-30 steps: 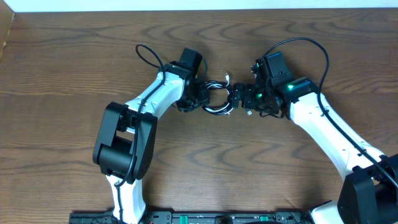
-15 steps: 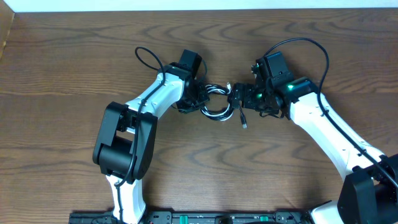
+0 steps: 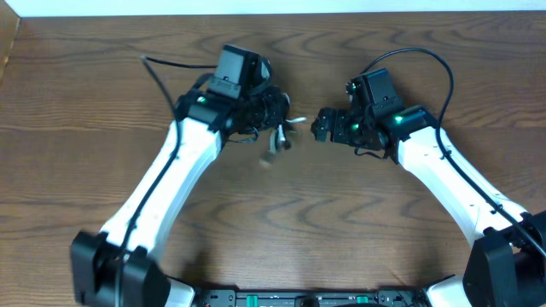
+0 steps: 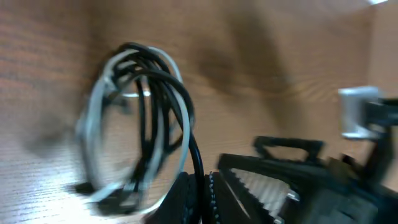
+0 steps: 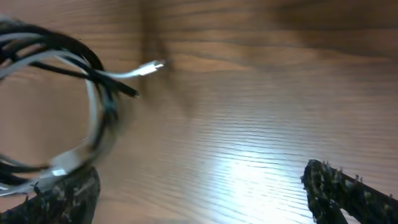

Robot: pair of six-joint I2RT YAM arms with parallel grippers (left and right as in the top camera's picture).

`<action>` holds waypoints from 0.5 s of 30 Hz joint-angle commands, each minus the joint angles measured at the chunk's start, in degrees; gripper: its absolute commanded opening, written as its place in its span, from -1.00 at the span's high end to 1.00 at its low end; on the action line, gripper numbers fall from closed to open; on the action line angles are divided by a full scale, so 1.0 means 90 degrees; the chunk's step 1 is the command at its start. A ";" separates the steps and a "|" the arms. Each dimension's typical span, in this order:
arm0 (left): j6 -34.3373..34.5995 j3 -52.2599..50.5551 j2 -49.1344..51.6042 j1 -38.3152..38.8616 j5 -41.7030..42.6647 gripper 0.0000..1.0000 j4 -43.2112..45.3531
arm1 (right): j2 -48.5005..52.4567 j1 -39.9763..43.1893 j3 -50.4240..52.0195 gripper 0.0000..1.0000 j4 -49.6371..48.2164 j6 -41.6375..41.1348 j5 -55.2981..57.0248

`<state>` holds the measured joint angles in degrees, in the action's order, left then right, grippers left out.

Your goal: Untangle cables

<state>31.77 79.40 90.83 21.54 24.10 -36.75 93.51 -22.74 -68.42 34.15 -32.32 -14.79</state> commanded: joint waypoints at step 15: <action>0.0619 0.0085 -0.0294 -0.0002 0.0389 0.85 0.0046 | 0.0053 0.0027 -0.0129 -0.99 -0.1273 -0.0029 -0.2373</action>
<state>36.25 79.40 89.45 21.54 24.67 -36.58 93.51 -23.33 -68.47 23.77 -28.32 -34.92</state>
